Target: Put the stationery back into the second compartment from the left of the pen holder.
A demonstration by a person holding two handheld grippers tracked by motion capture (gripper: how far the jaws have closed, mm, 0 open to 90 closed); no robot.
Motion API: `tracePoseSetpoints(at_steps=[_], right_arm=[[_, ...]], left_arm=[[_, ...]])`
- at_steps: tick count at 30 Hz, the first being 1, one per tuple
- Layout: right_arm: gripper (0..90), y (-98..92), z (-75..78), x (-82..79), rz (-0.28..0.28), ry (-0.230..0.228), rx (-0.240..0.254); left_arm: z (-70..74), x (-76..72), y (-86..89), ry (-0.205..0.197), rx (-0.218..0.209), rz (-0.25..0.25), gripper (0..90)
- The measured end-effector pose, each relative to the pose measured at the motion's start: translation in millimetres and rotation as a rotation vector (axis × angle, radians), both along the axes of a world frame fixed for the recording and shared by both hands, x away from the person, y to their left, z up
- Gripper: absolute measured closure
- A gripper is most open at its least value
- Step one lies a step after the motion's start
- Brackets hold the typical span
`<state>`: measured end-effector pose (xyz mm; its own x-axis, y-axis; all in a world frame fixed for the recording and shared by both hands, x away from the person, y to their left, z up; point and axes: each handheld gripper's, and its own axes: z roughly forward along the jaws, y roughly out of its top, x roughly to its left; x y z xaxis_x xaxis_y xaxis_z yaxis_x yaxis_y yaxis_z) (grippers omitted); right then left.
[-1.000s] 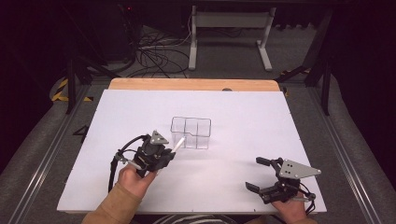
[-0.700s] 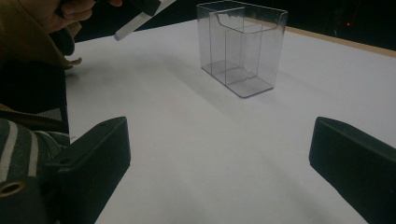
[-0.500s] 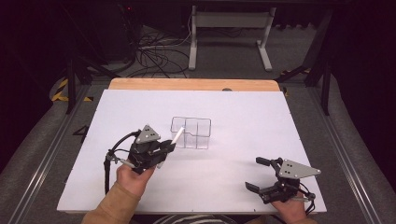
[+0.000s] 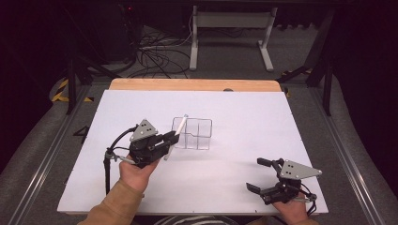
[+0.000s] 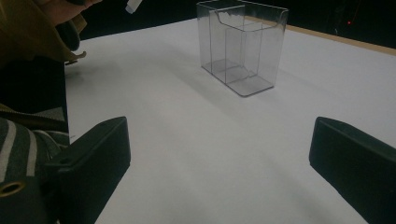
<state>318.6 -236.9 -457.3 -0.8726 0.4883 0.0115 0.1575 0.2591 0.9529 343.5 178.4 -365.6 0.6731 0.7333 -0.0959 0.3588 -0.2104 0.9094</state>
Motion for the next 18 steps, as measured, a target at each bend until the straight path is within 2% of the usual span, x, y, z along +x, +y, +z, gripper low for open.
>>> tracePoseSetpoints(at_steps=[8,18], right_arm=[[6.0,0.0,-0.1,0.0,0.001,0.0,0.0],[6.0,0.4,-0.5,0.2,0.003,0.002,-0.003]], left_arm=[[3.8,7.2,-4.5,-0.03,-0.042,-0.031,78.4],[15.1,17.4,-13.2,-0.067,-0.065,-0.053,78.4]])
